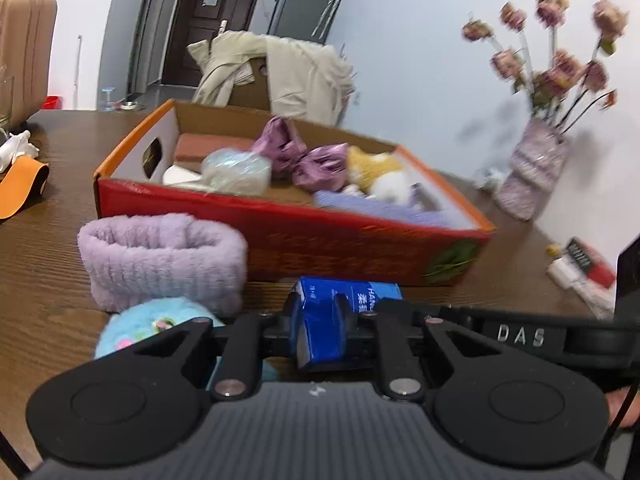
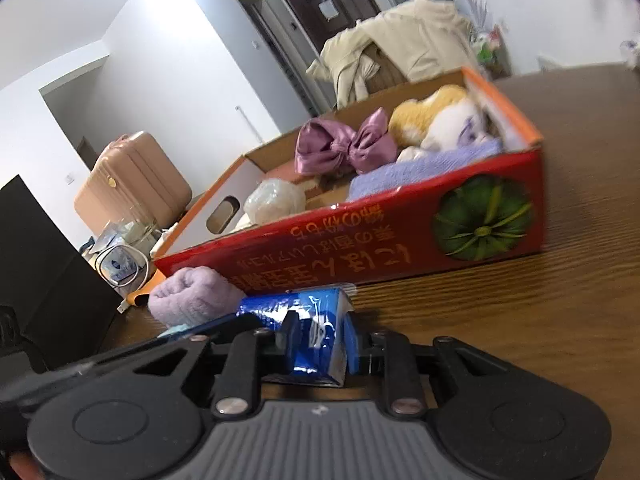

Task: Organize soft objects
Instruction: 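Close the left gripper on the small blue box while the right gripper also grips it, then carry the blue box into the cardboard box with both grippers and open them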

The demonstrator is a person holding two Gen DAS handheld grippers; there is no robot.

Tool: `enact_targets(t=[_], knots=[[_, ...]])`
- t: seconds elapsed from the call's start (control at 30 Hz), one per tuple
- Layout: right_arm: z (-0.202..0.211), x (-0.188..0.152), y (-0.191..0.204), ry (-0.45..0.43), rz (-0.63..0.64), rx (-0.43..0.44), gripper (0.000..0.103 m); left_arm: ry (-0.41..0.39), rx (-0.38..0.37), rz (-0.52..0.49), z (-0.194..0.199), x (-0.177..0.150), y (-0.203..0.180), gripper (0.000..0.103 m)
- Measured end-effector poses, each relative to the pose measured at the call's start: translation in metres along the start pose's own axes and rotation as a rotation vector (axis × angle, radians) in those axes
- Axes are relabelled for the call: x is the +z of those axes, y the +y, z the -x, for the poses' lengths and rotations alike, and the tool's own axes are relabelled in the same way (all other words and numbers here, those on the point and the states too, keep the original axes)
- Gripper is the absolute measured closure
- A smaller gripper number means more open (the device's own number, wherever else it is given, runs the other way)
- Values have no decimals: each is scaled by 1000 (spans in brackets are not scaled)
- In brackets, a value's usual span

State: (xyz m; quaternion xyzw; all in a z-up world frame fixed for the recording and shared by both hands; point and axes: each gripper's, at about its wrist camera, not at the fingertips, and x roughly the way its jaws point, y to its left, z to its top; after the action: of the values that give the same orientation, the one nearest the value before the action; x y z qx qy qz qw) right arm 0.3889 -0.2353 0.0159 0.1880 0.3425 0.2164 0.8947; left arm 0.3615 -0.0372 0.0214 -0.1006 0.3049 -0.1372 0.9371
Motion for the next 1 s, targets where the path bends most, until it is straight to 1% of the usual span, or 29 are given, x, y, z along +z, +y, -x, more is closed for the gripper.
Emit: enact_targets(t=[0.07,0.17,0.2,0.27,0.33,0.5,0.57,0.63,0.7,0.77,0.83,0.9,0.93,1.0], knots=[[30,-9,7,-58,17,-11,80,-39,-58,5,23,-3,-10,85],[72,-26,12,-111,12,-8,80,-58,-117,33,53,-12,-22,85],[84,-32,14,-123,13,-7,80,-67,-125,30,61,-16,-28,85],[102,-42,19,-139,22,-11,80,-95,-126,-5,78,-22,-41,85],[112,-48,22,-148,27,-12,80,-121,-122,-41,89,-25,-50,85],[121,-45,25,-169,32,-7,80,-120,-130,-16,93,-23,-50,85],[120,-38,27,-179,47,-7,80,-128,-133,-3,93,-18,-47,85],[116,-22,32,-198,87,-10,80,-136,-145,15,90,-5,-42,86],[106,1,34,-210,127,0,80,-156,-161,25,83,17,-34,86],[87,29,35,-208,136,17,80,-155,-169,63,68,47,-23,86],[65,54,35,-183,136,29,80,-143,-164,100,52,70,-12,86],[37,76,36,-131,131,42,80,-119,-146,168,31,92,5,84],[21,85,35,-117,119,33,80,-95,-145,191,18,101,15,84],[-8,96,36,-78,128,14,80,-52,-116,233,-5,111,30,84]])
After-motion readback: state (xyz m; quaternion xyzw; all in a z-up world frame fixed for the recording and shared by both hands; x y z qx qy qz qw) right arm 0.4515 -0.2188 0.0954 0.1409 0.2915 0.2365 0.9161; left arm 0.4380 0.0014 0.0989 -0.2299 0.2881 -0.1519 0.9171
